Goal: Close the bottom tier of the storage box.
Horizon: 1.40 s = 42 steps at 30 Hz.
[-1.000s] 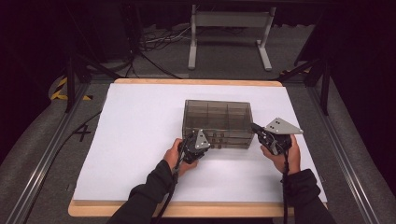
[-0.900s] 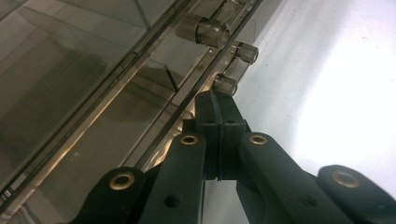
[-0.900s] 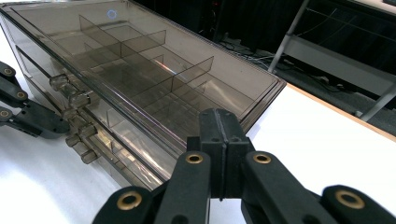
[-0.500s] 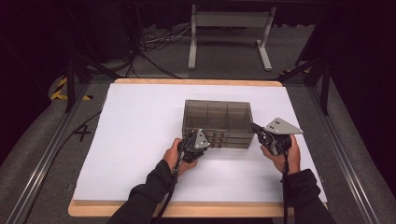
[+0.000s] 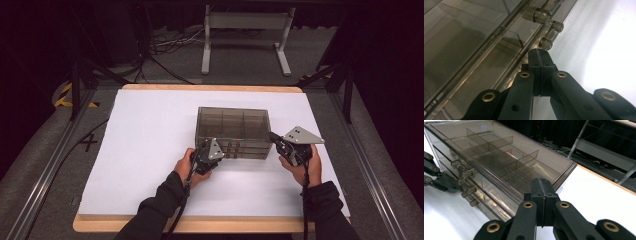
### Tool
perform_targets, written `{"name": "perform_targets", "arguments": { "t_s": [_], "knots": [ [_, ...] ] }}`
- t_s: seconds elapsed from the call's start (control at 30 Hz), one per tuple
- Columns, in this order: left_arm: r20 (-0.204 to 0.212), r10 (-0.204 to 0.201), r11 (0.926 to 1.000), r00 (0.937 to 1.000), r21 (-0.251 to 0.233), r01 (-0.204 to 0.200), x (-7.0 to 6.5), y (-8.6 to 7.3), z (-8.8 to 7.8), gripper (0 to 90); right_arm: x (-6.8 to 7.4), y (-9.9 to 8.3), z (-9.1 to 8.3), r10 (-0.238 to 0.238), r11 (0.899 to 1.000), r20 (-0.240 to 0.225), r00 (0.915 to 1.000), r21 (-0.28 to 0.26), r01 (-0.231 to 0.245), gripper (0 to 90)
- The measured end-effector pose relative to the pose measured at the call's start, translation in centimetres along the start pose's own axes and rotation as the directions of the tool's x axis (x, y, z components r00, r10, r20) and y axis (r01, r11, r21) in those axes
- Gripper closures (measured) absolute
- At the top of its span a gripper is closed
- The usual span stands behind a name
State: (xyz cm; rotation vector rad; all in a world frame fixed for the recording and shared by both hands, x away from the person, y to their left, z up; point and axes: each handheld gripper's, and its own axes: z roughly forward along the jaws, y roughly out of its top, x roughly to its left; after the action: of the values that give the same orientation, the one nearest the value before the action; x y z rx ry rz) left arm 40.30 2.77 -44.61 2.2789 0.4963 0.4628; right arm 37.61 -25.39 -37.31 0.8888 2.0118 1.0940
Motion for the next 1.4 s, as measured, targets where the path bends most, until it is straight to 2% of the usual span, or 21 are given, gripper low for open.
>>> {"name": "perform_targets", "arguments": {
  "t_s": [0.53, 0.73, 0.87, 1.4],
  "knots": [
    [0.014, 0.021, 0.9997, 0.9997, 0.007, -0.021, -0.3, 0.0, -0.8, 87.4, 0.2, 0.1, -0.3, -0.022, 1.000, 0.007, 0.9997, 0.012, 0.021, 88.4],
    [0.007, 0.058, 0.9981, 0.9983, 0.021, -0.058, -0.9, 0.1, -1.0, 85.2, 0.4, 0.3, -0.5, -0.035, 0.999, 0.008, 0.9993, 0.022, 0.035, 86.4],
    [0.001, 0.067, 0.9975, 0.9978, 0.023, -0.067, -1.0, 0.1, -1.3, 84.1, 0.4, 0.4, -0.7, -0.040, 0.999, 0.001, 0.9992, 0.027, 0.040, 85.1],
    [-0.016, 0.064, 0.9978, 0.9978, -0.017, -0.064, -0.4, -0.5, -4.1, 78.2, 0.9, 0.4, -1.9, -0.074, 0.996, -0.021, 0.9971, 0.039, 0.074, 80.1]
  ]
}}
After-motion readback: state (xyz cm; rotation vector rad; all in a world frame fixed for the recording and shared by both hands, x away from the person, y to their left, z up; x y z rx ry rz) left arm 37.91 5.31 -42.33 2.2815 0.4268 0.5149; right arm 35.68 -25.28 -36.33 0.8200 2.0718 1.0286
